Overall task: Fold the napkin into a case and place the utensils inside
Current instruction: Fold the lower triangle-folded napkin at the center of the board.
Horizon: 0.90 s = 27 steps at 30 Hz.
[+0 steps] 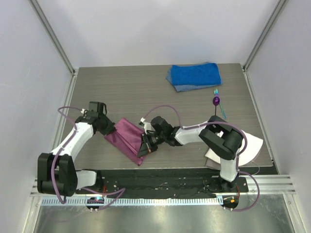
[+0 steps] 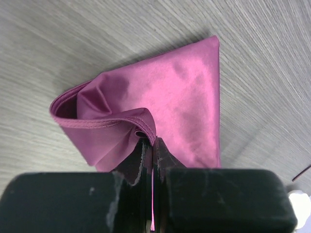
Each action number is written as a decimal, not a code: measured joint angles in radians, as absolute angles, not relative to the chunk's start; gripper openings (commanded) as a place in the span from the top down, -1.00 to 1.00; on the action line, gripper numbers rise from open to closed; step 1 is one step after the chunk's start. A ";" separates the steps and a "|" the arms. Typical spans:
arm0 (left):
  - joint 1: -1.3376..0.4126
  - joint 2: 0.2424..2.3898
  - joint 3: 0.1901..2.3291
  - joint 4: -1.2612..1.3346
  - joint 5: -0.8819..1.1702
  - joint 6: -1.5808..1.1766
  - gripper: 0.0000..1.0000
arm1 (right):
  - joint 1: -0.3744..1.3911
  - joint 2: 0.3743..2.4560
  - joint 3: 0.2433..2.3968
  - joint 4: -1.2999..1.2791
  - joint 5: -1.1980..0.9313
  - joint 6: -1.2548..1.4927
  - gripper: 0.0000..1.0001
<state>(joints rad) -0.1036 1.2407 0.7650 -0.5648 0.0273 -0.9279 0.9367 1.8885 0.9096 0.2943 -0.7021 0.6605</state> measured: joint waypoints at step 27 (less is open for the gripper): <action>-0.109 1.322 0.766 -0.507 -0.067 -0.935 1.00 | 0.874 1.953 0.995 0.141 -0.724 0.568 0.30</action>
